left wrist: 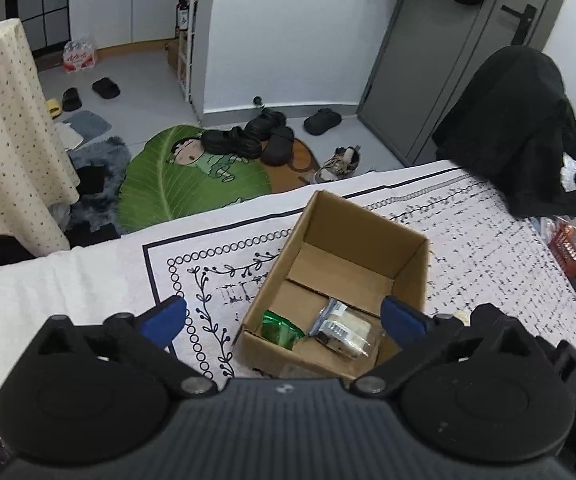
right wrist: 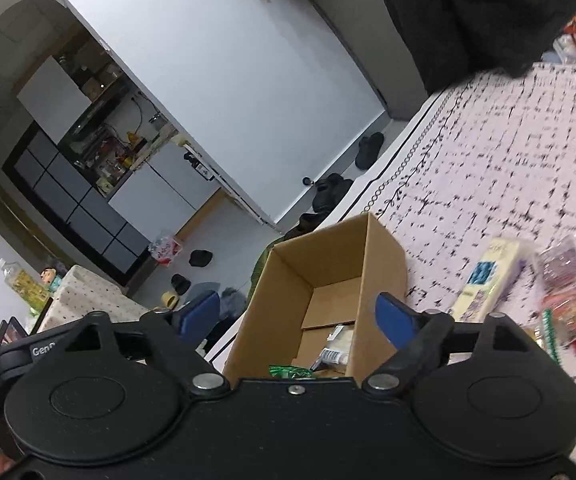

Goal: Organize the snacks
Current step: 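Withdraw both tools from the box back toward the snack pile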

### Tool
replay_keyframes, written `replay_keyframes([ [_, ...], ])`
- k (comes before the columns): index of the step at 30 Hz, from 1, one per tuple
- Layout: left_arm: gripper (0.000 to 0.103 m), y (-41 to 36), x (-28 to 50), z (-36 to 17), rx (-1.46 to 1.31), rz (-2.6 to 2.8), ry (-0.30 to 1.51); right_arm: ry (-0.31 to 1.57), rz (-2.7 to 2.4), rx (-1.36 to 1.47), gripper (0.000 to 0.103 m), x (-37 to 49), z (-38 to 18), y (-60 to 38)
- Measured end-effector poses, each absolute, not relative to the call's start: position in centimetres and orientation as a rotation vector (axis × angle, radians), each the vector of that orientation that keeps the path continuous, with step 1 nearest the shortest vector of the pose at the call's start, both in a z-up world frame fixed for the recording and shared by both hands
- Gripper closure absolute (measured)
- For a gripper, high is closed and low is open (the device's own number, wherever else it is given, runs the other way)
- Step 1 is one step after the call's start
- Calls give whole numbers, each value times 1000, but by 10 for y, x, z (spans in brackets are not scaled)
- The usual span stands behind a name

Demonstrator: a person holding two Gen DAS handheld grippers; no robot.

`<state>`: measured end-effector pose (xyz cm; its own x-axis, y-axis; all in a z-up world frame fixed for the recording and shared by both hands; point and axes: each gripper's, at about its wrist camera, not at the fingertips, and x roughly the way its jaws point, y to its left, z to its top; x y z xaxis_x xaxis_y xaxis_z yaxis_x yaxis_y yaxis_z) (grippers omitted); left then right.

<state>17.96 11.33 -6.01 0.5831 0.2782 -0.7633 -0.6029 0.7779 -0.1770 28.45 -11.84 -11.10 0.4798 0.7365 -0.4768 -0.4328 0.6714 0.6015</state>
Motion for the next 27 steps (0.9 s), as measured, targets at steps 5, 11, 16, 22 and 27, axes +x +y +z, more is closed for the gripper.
replay_keyframes([
  [5, 0, 102, 171, -48, -404, 513, 765, 765, 745, 393, 10, 276, -96, -129],
  [11, 0, 89, 160, -37, -375, 492, 725, 763, 702, 280, 9, 265, -83, -142],
  [16, 0, 80, 153, -27, -359, 475, 701, 793, 671, 207, 9, 262, -78, -151],
  [22, 0, 69, 145, -19, -340, 454, 687, 827, 639, 192, 9, 262, -76, -167],
  [27, 0, 58, 141, -14, -339, 431, 687, 829, 634, 197, 9, 263, -67, -185],
])
